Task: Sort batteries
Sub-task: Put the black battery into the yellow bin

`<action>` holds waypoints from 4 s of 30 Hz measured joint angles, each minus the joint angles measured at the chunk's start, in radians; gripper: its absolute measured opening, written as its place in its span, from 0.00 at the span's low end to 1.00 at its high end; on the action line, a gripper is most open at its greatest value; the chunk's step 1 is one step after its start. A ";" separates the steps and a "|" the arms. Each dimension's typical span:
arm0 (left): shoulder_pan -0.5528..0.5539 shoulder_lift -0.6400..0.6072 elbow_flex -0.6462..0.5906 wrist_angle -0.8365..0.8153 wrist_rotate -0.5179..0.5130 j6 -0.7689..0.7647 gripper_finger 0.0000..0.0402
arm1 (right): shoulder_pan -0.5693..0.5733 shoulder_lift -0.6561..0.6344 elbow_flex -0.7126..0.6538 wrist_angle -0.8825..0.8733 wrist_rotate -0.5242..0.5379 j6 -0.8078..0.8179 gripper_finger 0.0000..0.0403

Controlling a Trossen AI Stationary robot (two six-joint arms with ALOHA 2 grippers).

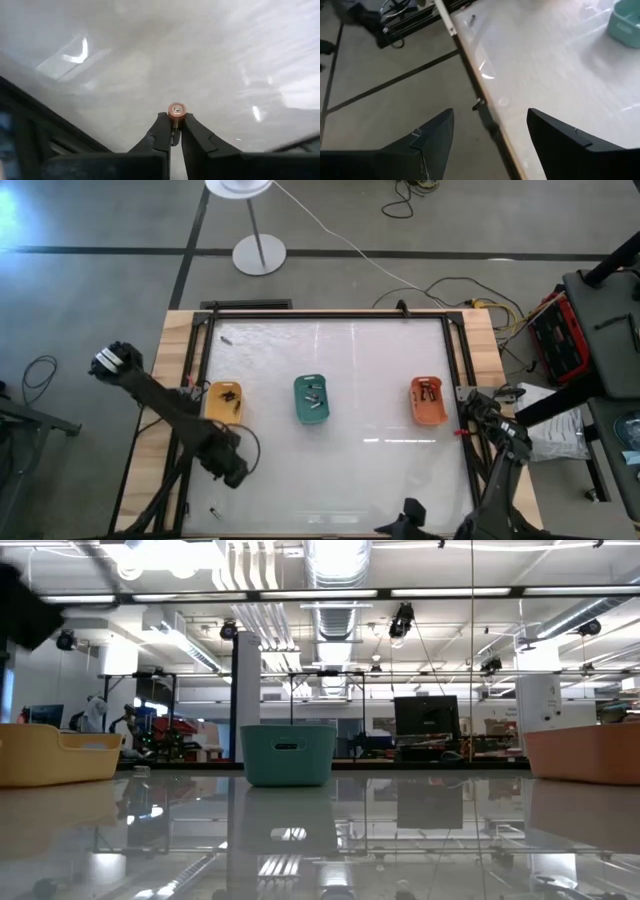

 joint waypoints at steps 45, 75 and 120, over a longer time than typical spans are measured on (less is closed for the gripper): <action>0.823 -0.076 -0.189 -0.119 -0.297 0.831 0.01 | -0.339 -0.002 0.000 0.292 -0.256 -0.246 0.61; 0.553 -0.203 0.255 -0.444 -0.511 0.832 0.55 | -0.324 0.026 0.000 0.232 -0.254 -0.227 0.74; -0.362 0.478 0.905 -0.485 -0.179 0.459 0.81 | -0.126 0.066 -0.001 0.348 -0.149 -0.329 0.90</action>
